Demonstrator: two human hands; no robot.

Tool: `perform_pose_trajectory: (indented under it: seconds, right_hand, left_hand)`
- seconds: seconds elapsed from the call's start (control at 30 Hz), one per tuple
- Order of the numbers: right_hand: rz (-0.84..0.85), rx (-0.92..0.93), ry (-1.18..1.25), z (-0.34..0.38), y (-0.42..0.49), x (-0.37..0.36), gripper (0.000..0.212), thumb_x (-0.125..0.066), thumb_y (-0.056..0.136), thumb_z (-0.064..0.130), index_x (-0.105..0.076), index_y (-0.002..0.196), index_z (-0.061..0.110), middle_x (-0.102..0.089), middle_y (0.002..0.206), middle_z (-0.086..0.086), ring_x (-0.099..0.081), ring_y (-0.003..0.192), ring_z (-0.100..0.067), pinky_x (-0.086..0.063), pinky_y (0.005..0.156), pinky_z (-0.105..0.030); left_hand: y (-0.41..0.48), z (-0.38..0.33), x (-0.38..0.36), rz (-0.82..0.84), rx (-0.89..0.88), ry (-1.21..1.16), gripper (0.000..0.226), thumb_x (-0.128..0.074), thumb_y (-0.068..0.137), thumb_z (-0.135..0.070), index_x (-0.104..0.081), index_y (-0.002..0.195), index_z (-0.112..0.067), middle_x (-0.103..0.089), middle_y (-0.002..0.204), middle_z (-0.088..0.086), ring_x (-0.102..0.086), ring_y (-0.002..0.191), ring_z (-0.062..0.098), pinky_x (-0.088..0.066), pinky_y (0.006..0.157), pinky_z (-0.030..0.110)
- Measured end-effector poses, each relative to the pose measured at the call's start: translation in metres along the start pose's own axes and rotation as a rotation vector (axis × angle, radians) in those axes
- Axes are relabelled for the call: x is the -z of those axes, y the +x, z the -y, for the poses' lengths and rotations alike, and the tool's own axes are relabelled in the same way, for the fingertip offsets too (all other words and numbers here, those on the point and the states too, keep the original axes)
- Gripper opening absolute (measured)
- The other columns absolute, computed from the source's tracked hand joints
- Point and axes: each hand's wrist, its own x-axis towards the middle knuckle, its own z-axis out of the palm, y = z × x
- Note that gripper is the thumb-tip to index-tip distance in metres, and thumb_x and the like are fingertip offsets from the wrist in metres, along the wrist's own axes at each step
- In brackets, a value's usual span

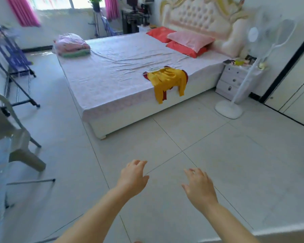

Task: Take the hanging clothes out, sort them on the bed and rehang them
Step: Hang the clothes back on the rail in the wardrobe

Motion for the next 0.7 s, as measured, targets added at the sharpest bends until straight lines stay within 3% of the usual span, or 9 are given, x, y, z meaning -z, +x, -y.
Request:
perform_pose_trajectory:
  seconds: [0.33,0.7]
  right_hand:
    - [-0.038,0.004,-0.011,-0.003,0.171,0.03,0.051,-0.048,0.091,0.039,-0.034,0.139,0.028,-0.038,0.137,0.004,-0.037,0.123,-0.017,-0.03,0.1,-0.027]
    - [0.0,0.032,-0.004,-0.1,0.417,0.071,0.052,-0.047,0.092,0.04,-0.032,0.14,0.028,-0.036,0.138,0.004,-0.034,0.126,-0.015,-0.03,0.099,-0.025]
  left_hand:
    - [0.161,0.011,0.06,-0.024,0.01,-0.026,0.054,-0.047,0.093,-0.035,-0.027,0.142,-0.024,-0.033,0.143,-0.001,-0.031,0.131,0.02,-0.029,0.104,0.033]
    - [0.397,-0.048,0.102,-0.041,0.074,-0.012,0.054,-0.046,0.093,-0.035,-0.026,0.142,-0.024,-0.032,0.142,-0.002,-0.032,0.13,0.02,-0.031,0.102,0.031]
